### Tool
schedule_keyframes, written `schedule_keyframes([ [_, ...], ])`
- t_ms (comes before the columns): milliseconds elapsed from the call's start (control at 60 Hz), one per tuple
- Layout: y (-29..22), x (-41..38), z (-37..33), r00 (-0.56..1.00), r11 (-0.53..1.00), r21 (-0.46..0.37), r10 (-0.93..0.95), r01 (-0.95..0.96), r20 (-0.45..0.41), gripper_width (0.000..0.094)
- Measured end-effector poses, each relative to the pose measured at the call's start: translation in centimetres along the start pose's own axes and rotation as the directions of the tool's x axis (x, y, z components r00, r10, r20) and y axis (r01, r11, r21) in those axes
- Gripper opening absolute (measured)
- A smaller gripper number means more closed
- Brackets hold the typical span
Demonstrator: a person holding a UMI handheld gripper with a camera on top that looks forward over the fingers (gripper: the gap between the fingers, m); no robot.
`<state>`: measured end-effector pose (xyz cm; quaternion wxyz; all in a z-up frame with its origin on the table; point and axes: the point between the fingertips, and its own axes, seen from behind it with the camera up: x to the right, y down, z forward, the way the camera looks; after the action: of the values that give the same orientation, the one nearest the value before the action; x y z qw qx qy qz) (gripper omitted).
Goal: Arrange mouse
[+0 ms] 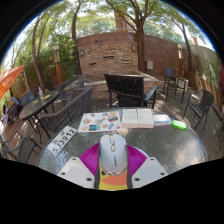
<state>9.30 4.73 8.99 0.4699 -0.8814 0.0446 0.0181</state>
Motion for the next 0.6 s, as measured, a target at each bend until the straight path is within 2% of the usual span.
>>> schedule_keyframes([
  [50,2.8,1.2,1.3,1.0,0.997,-0.077,-0.002,0.0,-0.025,0.0367],
  [117,6.2,2.7,2.9,0.999,0.992,-0.128,0.0,-0.005,-0.043,0.0372],
  [250,9.7,3.1,3.7,0.999,0.979,-0.201,0.016,-0.023,-0.037,0.0536],
  [283,9.4,3.0,3.3,0.999,0.977,-0.21,0.02,-0.027,-0.038,0.0627],
  [333,8.7,2.8,2.3,0.999,0.983,-0.185,0.015,-0.02,-0.032,0.0846],
  [350,8.4,2.9,1.9,0.999,0.984,-0.175,0.009,-0.015,-0.035,0.0872],
  [383,7.1,3.0,0.8,0.999,0.987,-0.163,-0.006,0.0,-0.038,0.0844],
  [600,3.0,1.0,-8.4,0.997,0.995,-0.083,-0.056,0.052,-0.056,0.0857],
])
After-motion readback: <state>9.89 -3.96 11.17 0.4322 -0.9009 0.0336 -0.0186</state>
